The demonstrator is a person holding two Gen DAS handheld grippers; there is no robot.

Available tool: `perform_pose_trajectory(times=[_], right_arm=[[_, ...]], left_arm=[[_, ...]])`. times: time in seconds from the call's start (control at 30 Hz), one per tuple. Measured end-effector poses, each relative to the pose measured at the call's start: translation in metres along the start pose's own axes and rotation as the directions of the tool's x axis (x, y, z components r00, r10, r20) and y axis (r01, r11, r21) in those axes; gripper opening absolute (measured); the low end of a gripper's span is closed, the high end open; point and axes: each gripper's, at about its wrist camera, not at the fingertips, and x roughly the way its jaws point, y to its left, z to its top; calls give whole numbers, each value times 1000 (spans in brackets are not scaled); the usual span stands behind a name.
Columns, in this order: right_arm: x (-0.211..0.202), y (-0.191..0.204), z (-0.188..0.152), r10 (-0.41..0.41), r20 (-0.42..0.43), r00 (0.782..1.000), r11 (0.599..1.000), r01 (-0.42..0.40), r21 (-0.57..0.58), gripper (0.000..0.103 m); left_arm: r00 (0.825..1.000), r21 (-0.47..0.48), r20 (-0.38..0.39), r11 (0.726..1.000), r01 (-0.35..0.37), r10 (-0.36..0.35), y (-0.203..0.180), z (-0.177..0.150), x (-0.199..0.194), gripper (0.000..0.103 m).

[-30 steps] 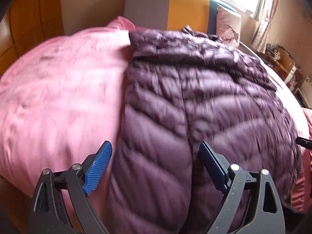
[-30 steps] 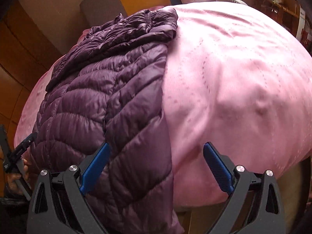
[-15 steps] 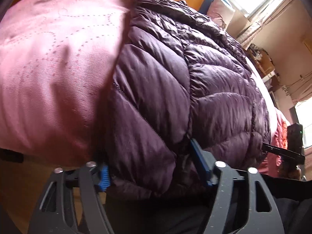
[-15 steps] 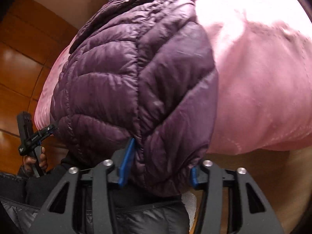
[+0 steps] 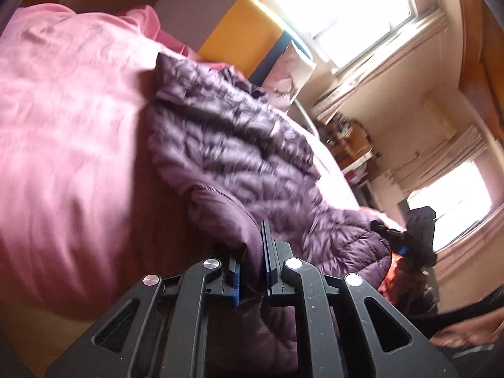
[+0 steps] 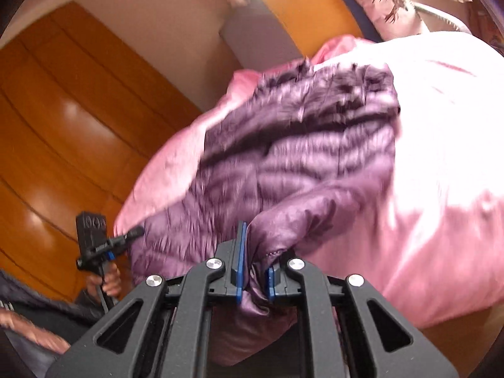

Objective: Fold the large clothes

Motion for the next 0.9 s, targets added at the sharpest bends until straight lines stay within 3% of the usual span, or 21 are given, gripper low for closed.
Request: perform_pose_trajectory(times=[0.13, 0.27, 0.57, 0.63, 0.77, 0.9], right_arm=[[0, -19, 36, -20, 64, 998, 998, 16, 62, 10], [14, -43, 72, -60, 76, 995, 991, 50, 127, 10], [67, -86, 128, -142, 19, 990, 967, 134, 215, 15], [74, -93, 134, -150, 14, 989, 963, 143, 229, 21], [83, -106, 142, -121, 16, 993, 952, 111, 284, 37], [84, -114, 146, -73, 56, 996, 944, 51, 326, 70]], left_arm=[[999, -39, 20, 999, 26, -25, 2, 33, 11, 10], [1000, -65, 24, 998, -7, 8, 13, 68, 23, 10], [996, -154, -18, 984, -93, 92, 43, 124, 80, 10], [993, -178, -39, 977, -114, 108, 50, 131, 90, 10], [992, -244, -62, 962, -123, 111, 65, 141, 100, 26], [998, -315, -27, 947, -68, 63, 77, 143, 91, 49]])
